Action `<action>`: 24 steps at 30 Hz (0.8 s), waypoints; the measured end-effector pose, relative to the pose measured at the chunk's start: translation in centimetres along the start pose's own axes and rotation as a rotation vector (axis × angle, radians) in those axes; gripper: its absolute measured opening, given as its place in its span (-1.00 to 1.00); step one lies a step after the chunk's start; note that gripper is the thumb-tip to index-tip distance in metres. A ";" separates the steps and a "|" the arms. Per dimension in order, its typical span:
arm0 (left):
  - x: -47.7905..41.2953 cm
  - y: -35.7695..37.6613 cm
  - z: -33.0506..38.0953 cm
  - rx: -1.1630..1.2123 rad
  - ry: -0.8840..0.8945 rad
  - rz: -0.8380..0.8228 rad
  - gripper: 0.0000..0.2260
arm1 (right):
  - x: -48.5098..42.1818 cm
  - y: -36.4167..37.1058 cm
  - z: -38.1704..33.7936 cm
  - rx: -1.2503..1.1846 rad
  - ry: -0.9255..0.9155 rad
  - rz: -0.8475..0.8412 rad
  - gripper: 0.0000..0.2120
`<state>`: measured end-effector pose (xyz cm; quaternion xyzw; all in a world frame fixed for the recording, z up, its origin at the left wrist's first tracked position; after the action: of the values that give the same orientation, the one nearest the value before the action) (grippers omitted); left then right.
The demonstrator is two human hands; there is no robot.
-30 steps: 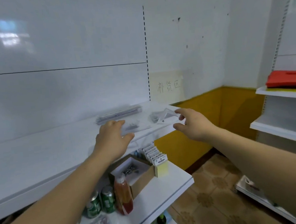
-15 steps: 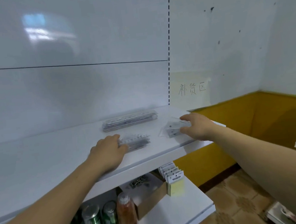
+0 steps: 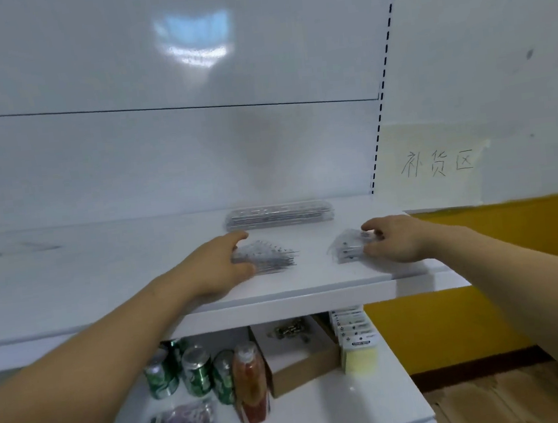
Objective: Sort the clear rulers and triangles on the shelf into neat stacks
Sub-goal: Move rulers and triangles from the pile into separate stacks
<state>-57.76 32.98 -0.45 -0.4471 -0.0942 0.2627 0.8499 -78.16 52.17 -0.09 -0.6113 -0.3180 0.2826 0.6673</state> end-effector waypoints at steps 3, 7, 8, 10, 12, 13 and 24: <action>0.7 -0.4 -0.2 0.010 -0.056 -0.016 -0.31 | -0.7 -1.0 -1.3 0.036 -0.070 0.003 -0.35; 2.7 -1.6 -1.8 -0.062 -0.129 0.008 -0.30 | -1.8 -2.3 -6.7 0.057 -0.215 0.040 -0.34; 3.5 -1.9 -2.6 -0.061 -0.151 0.014 -0.30 | -2.0 -2.6 -8.5 0.065 -0.257 0.055 -0.34; 5.1 -2.9 -4.4 -0.067 -0.194 0.029 -0.30 | -2.1 -2.8 -12.7 0.077 -0.336 0.068 -0.32; 6.9 -4.6 -6.8 -0.098 -0.233 0.052 -0.32 | -2.0 -2.6 -17.2 0.097 -0.411 0.064 -0.32; 7.8 -5.6 -8.1 -0.113 -0.255 0.067 -0.33 | -2.0 -2.7 -19.7 0.105 -0.452 0.066 -0.33; 20.1 -20.3 -26.4 -0.188 -0.515 0.226 -0.42 | -1.5 -3.7 -48.2 0.108 -0.745 0.058 -0.32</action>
<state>-23.05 15.50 -0.89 -0.4500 -0.2801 0.4503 0.7185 -42.01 20.02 1.09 -0.4391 -0.5062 0.5207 0.5290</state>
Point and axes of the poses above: each hand's wrist, its own x-axis away from the middle knuckle, its own y-axis out of the palm, z = x × y, the point moved 10 cm from there along -x, towards the middle knuckle, and after that the axes turned 11 degrees about x, right-handed, at the moved point
